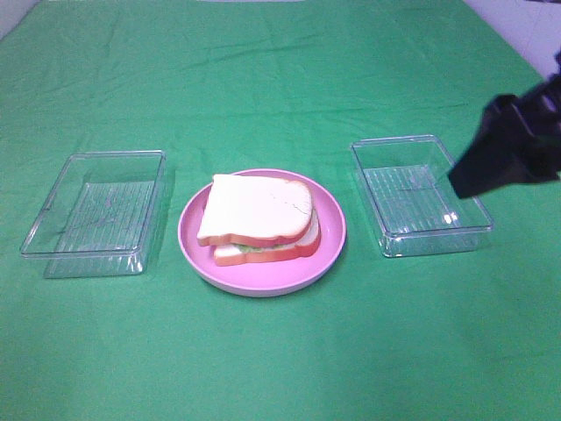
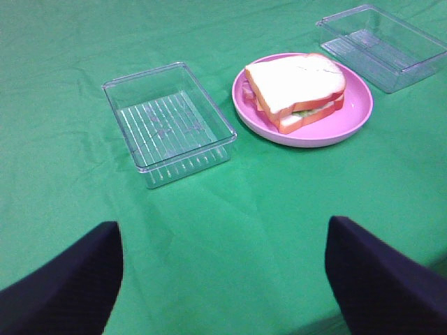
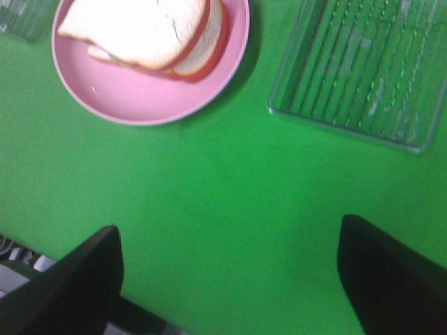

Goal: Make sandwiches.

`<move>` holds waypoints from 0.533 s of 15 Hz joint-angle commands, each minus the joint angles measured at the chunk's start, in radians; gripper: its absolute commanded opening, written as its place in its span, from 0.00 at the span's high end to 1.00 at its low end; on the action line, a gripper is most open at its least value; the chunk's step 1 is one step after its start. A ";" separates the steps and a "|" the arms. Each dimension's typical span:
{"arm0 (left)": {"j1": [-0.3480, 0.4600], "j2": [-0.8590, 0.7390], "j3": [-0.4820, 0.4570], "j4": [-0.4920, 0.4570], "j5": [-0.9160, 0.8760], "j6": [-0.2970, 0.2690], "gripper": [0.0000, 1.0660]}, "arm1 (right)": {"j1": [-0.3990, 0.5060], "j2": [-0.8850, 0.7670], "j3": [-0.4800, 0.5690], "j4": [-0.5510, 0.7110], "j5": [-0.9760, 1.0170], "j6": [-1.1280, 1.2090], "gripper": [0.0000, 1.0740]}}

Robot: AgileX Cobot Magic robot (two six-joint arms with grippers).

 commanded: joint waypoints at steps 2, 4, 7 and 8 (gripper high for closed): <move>-0.003 -0.020 0.006 -0.002 0.002 0.002 0.29 | 0.001 -0.257 0.177 -0.053 0.076 0.001 0.29; -0.003 -0.020 0.006 -0.007 0.003 0.025 0.29 | 0.001 -0.441 0.279 -0.072 0.161 -0.002 0.29; -0.003 -0.020 0.006 -0.014 0.003 0.025 0.29 | 0.001 -0.740 0.341 -0.072 0.245 -0.002 0.29; -0.003 -0.020 0.006 -0.014 0.003 0.025 0.29 | 0.001 -0.807 0.345 -0.072 0.219 -0.004 0.29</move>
